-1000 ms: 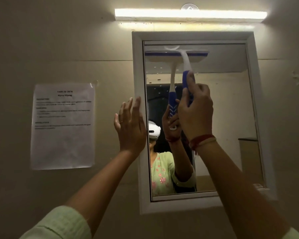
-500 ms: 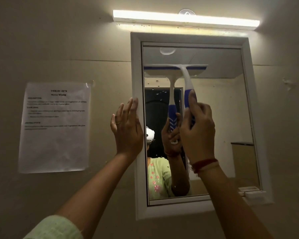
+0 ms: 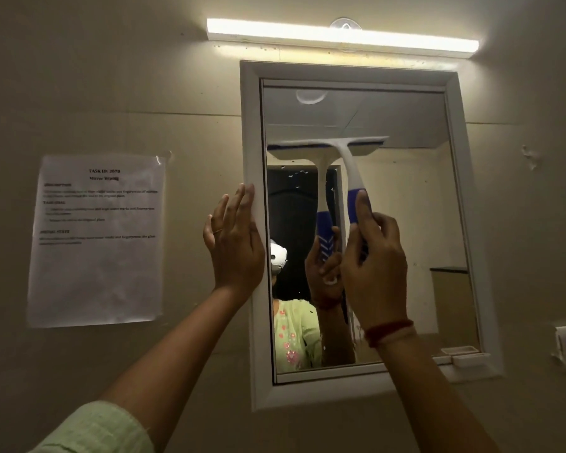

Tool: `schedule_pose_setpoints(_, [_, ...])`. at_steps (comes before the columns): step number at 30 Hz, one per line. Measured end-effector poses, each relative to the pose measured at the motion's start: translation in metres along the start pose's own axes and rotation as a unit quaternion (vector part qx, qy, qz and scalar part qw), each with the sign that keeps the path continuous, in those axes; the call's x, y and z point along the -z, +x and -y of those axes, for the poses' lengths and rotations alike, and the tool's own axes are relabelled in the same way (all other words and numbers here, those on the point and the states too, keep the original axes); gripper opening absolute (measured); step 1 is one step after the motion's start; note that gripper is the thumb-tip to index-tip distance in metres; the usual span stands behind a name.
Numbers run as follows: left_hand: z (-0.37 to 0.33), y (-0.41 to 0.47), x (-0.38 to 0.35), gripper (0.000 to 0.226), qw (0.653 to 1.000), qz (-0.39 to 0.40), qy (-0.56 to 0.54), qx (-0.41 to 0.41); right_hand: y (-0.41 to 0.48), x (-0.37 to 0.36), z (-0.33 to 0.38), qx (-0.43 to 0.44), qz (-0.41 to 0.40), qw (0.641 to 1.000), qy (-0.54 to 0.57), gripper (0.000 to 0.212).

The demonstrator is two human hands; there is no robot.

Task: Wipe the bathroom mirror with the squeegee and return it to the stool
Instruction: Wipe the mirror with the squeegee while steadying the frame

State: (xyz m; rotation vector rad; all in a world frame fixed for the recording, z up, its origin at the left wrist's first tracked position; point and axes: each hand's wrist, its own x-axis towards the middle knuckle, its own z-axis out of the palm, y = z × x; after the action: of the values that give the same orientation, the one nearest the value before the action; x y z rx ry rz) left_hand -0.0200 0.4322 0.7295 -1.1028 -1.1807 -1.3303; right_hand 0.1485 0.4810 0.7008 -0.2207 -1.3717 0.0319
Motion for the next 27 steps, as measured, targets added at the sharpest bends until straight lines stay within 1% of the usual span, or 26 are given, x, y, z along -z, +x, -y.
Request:
schedule_pose_setpoints(5, [0.002, -0.001, -0.001, 0.044, 1.0, 0.0, 0.005, 0.003, 0.033, -0.014, 0.015, -0.009, -0.01, 1.0, 0.02, 0.049])
schedule_pose_setpoints(11, [0.001, -0.001, 0.0, 0.044, 1.0, 0.002, -0.003, 0.005, -0.021, 0.002, 0.003, -0.006, 0.018, 1.0, 0.012, 0.053])
schedule_pose_setpoints(17, [0.001, 0.0, 0.0, 0.044, 1.0, -0.001, -0.009, 0.008, 0.012, -0.006, 0.01, -0.01, 0.001, 0.999, 0.041, 0.049])
schedule_pose_setpoints(19, [-0.001, -0.001, 0.001, 0.044, 1.0, 0.004, -0.009, 0.01, 0.004, -0.006, 0.009, -0.011, 0.008, 0.999, 0.041, 0.05])
schedule_pose_setpoints(24, [-0.002, -0.002, 0.001, 0.044, 1.0, 0.009, -0.008, 0.014, -0.049, 0.01, -0.003, -0.011, 0.032, 0.999, 0.028, 0.053])
schedule_pose_setpoints(27, [-0.003, -0.002, 0.001, 0.044, 1.0, 0.011, -0.008, 0.018, -0.031, 0.011, -0.002, 0.001, 0.026, 0.999, 0.028, 0.054])
